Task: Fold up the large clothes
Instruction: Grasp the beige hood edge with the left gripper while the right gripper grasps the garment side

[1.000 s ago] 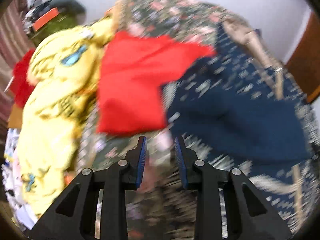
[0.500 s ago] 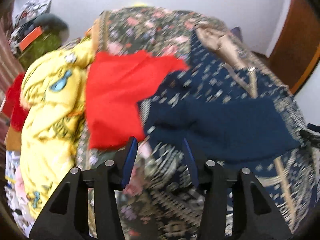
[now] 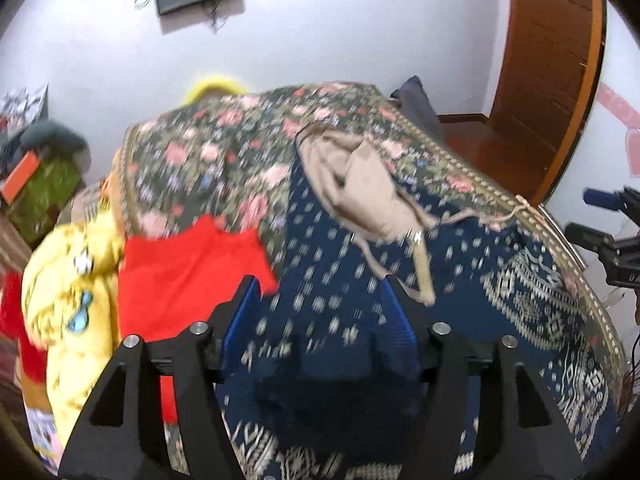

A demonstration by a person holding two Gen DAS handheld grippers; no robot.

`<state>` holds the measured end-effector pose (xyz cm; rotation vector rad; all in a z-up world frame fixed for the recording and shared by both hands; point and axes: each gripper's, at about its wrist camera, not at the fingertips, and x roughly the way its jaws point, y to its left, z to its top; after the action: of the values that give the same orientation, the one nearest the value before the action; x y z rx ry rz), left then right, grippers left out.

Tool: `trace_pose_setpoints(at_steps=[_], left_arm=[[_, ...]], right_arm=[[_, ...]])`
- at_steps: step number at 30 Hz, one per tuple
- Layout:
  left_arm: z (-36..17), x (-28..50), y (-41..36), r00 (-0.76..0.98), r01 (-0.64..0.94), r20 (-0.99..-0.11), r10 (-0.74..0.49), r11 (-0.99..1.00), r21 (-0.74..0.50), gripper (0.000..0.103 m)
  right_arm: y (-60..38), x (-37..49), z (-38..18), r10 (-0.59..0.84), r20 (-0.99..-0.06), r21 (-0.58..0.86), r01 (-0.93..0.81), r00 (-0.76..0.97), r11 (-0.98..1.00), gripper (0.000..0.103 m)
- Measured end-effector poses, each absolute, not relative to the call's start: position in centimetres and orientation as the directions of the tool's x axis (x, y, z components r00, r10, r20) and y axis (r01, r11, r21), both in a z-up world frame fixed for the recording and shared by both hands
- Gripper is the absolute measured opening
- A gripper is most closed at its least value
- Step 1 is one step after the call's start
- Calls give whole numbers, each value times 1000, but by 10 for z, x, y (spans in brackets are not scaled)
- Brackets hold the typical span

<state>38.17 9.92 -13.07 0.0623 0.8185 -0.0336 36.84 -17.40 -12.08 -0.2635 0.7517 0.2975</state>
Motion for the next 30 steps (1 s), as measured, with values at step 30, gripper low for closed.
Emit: trace_pose_setpoints(at_steps=[30], left_arm=[[-270, 566, 142, 480, -218, -862, -165, 929, -300, 68]], right_arm=[[-122, 549, -238, 353, -853, 252, -289, 384, 923, 47]])
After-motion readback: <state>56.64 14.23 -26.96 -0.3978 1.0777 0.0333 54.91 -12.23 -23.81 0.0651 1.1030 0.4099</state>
